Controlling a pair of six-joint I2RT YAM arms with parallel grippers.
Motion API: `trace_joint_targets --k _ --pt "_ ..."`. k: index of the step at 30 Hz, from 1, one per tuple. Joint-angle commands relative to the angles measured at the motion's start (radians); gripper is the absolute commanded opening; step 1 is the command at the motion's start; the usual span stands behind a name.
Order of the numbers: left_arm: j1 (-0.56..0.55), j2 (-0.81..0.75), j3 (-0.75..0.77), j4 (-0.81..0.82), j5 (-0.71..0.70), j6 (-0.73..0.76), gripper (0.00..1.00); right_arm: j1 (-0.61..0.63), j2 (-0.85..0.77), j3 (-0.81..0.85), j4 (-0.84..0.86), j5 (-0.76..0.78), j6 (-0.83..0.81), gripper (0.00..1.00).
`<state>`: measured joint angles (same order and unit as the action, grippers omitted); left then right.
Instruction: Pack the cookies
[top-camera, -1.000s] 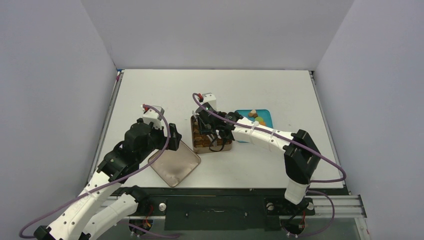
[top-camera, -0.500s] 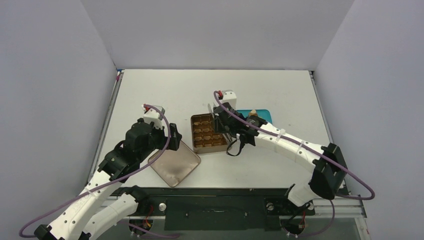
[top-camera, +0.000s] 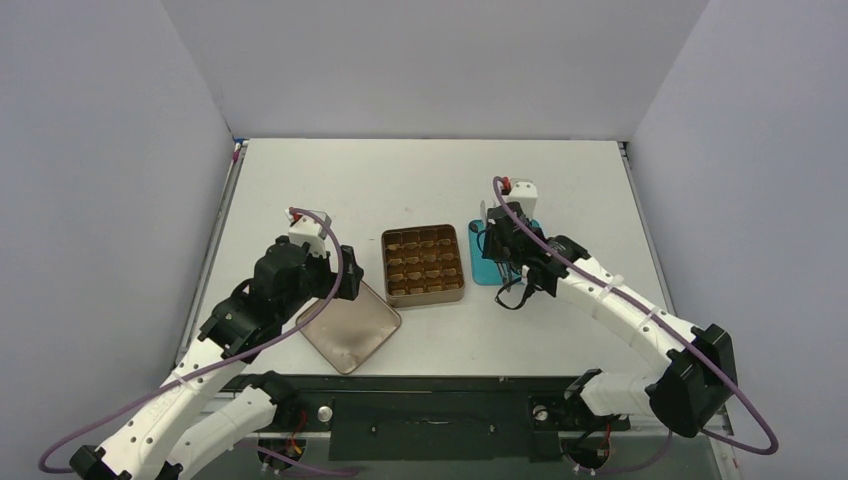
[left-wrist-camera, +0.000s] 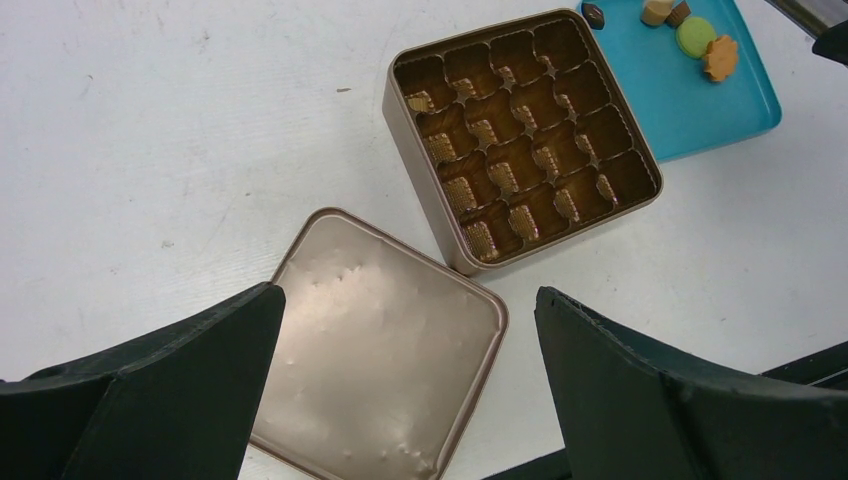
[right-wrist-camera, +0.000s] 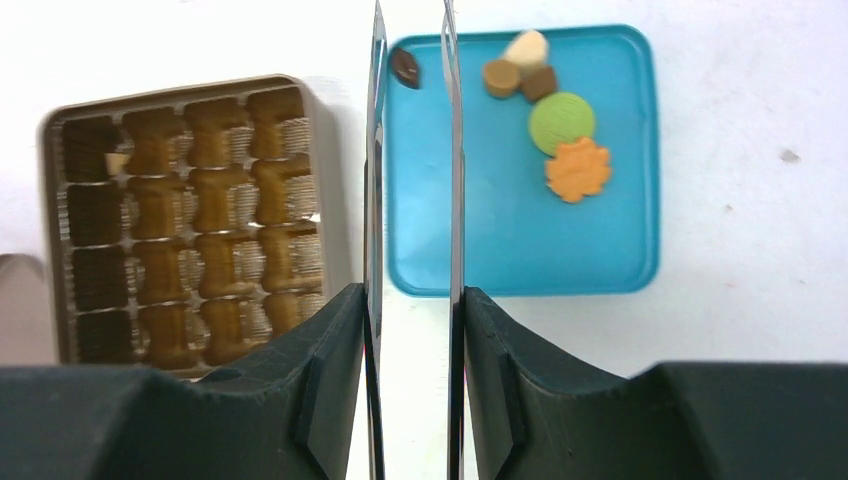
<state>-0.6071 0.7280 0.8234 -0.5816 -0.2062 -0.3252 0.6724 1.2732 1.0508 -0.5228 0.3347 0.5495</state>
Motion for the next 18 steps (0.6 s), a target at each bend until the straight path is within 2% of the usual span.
trace_joint_targets --k 1,7,18 --pt "0.003 0.0 0.004 0.016 -0.017 0.009 0.97 -0.07 -0.041 -0.032 -0.006 0.016 -0.028 0.36" --pt "0.004 0.004 0.004 0.017 -0.016 0.01 0.97 -0.139 -0.004 -0.072 -0.002 -0.03 -0.033 0.36" --pt "0.003 0.005 0.005 0.017 -0.006 0.011 0.97 -0.171 0.091 -0.094 0.046 -0.082 0.002 0.39"
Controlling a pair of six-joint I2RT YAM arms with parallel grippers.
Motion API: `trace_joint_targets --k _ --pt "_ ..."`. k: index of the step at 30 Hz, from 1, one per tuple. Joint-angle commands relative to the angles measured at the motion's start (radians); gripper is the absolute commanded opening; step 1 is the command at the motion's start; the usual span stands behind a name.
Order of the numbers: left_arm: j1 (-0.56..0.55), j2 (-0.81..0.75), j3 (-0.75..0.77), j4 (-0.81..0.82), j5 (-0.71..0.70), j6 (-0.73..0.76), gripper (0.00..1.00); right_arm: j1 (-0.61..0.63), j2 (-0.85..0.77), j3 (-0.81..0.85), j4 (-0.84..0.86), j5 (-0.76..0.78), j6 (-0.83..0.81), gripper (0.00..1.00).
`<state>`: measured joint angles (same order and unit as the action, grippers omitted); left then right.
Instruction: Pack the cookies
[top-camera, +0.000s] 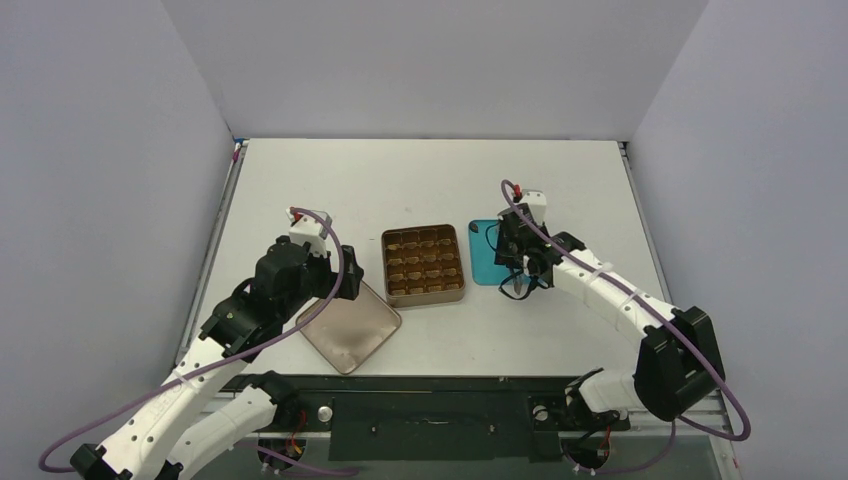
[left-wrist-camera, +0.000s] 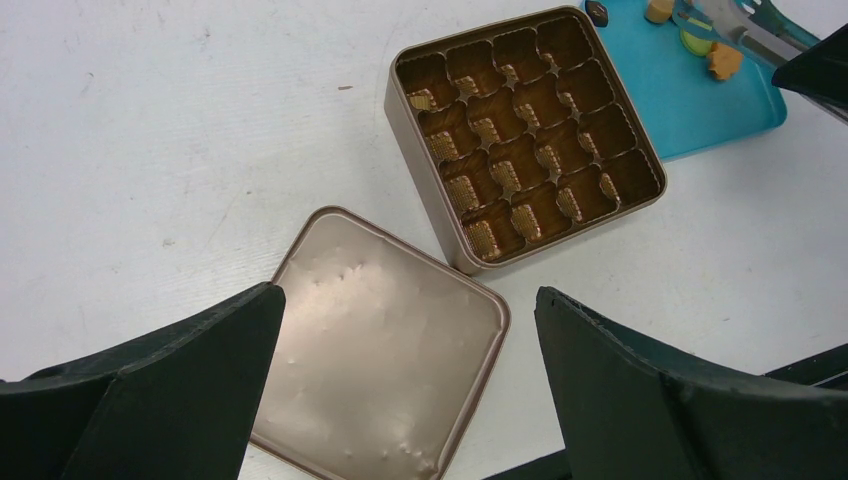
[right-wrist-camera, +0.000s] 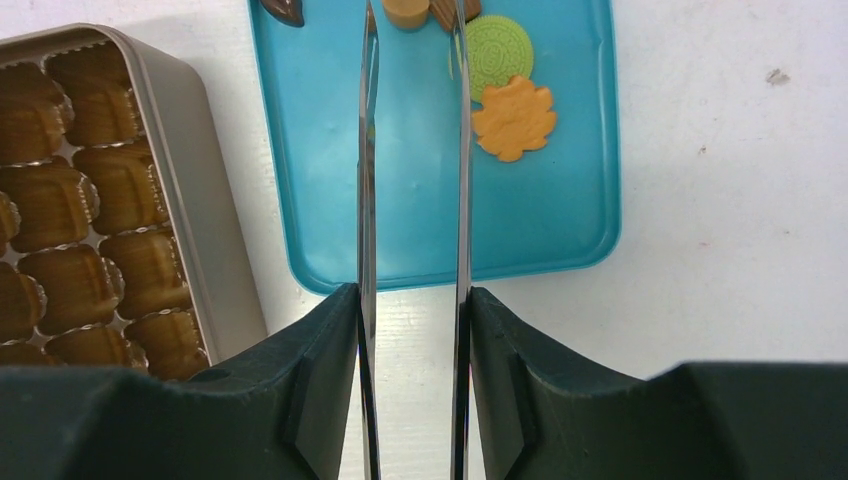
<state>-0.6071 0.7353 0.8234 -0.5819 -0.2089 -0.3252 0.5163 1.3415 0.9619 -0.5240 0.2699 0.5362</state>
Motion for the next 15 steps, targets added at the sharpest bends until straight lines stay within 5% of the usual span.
trace_joint_targets --k 1,15 --pt "0.004 -0.002 0.006 0.017 -0.003 0.011 0.97 -0.015 0.029 -0.006 0.051 -0.023 0.019 0.39" --pt "0.003 0.006 0.005 0.021 0.015 0.011 0.97 -0.035 0.119 0.018 0.093 -0.055 0.029 0.39"
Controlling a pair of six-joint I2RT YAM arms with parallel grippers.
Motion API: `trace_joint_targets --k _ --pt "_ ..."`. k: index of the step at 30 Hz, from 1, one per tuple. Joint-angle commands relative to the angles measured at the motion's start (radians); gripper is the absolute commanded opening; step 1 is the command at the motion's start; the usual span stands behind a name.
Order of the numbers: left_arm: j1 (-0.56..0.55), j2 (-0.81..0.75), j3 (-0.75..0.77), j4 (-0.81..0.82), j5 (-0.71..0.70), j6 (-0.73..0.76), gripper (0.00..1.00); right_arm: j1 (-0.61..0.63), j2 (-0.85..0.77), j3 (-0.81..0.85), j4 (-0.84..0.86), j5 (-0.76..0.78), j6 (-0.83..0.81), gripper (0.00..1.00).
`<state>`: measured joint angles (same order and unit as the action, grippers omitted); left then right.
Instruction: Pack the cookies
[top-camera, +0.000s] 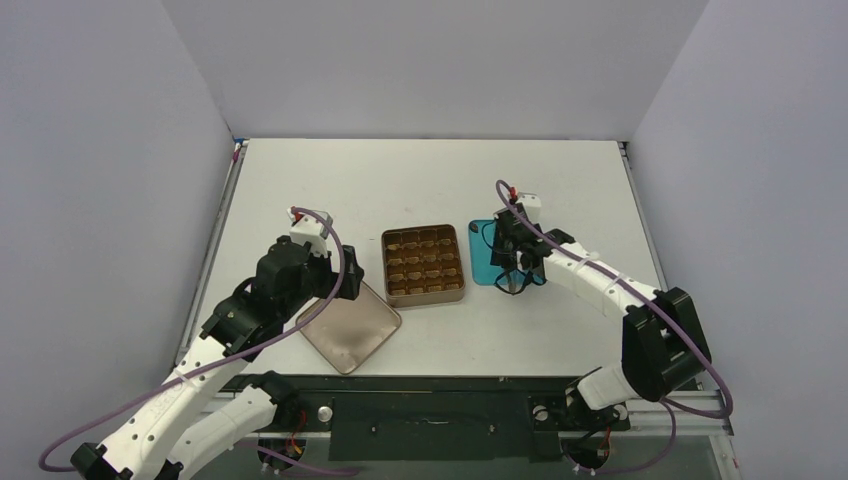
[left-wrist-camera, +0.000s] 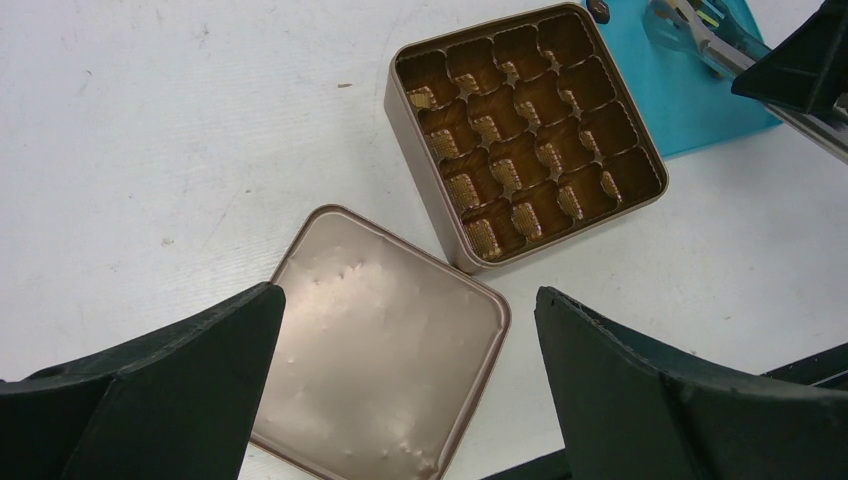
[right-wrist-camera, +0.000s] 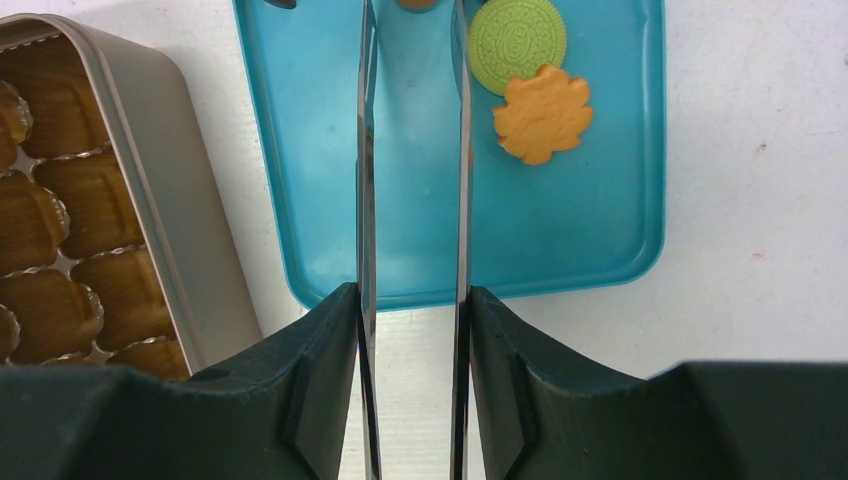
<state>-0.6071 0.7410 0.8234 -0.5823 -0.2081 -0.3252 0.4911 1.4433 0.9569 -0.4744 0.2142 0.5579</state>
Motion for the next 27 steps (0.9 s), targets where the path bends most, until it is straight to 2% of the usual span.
trace_joint_targets --k 1,12,22,27 --pt "0.003 0.002 0.006 0.021 0.015 0.011 0.97 -0.011 0.021 0.025 0.044 -0.001 0.007 0.39" --pt "0.005 0.004 0.008 0.02 0.018 0.012 0.97 -0.019 0.063 0.05 0.058 -0.015 0.007 0.38" --pt "0.005 0.007 0.008 0.018 0.017 0.012 0.97 -0.019 0.077 0.066 0.068 -0.043 0.011 0.27" --pt "0.005 0.005 0.009 0.017 0.015 0.012 0.97 -0.017 0.048 0.064 0.056 -0.045 0.01 0.18"
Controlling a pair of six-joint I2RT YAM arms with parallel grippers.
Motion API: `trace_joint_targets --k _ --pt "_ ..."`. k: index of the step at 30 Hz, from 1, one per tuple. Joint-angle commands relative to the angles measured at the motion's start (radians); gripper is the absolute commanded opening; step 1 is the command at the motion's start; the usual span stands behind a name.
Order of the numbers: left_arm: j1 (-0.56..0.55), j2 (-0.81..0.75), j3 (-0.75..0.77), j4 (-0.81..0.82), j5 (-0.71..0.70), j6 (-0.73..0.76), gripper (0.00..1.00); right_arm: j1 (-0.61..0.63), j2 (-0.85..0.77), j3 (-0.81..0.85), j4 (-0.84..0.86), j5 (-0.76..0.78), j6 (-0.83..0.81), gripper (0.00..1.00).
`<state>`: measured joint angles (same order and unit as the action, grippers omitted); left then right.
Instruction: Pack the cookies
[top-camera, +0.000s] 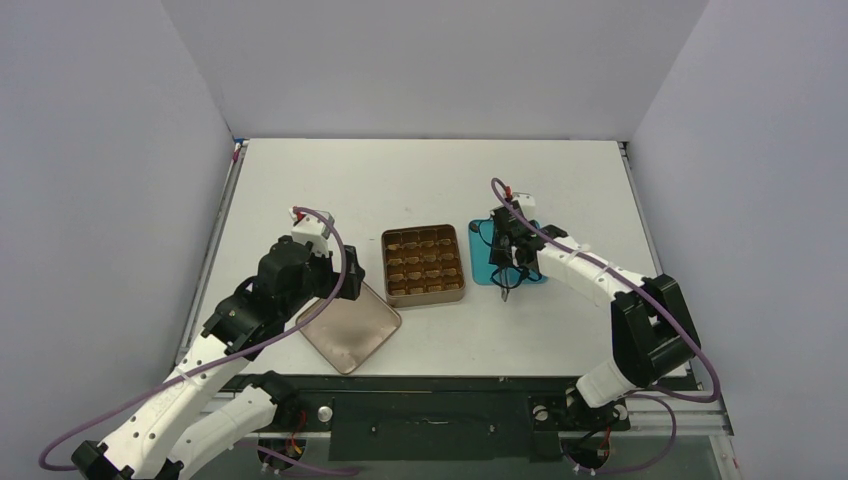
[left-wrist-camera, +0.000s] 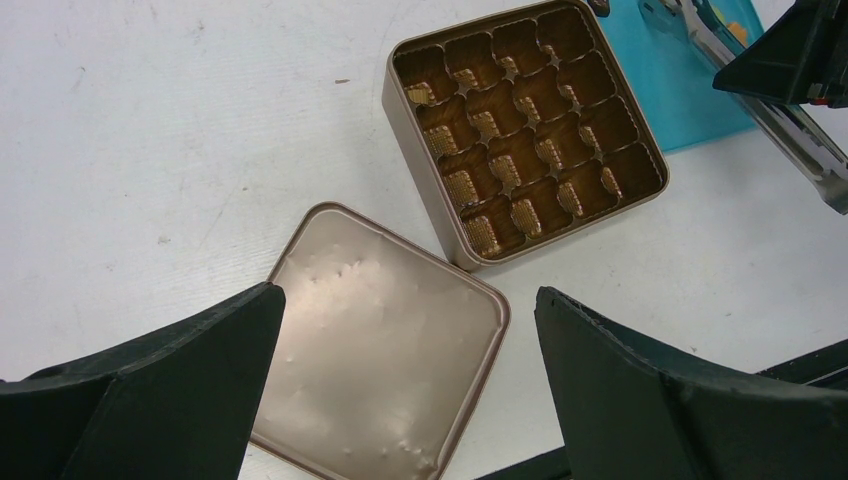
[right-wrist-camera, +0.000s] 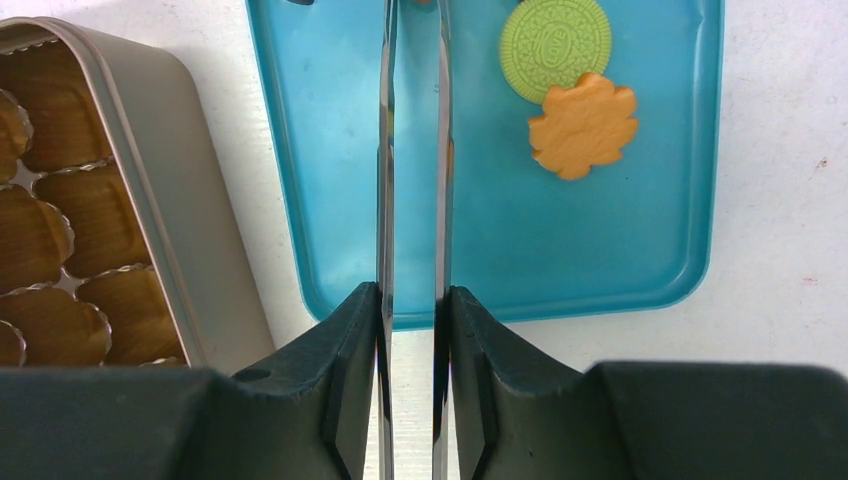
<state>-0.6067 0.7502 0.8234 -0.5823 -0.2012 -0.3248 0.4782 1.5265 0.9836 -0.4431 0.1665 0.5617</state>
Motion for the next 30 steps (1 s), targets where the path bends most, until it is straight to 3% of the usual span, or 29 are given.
trace_joint_targets --k 1,7,17,30 --pt "0.004 -0.005 0.01 0.017 0.008 0.012 0.97 -0.003 -0.042 0.035 0.021 0.002 0.006 0.18" --pt "0.005 -0.006 0.01 0.016 0.008 0.012 0.97 0.016 -0.11 0.041 -0.019 0.001 0.002 0.12" --pt "0.004 -0.011 0.01 0.013 0.008 0.01 0.97 0.12 -0.194 0.113 -0.107 0.033 -0.001 0.11" --pt "0.004 -0.02 0.008 0.014 0.001 0.008 0.97 0.287 -0.116 0.262 -0.133 -0.018 0.022 0.11"
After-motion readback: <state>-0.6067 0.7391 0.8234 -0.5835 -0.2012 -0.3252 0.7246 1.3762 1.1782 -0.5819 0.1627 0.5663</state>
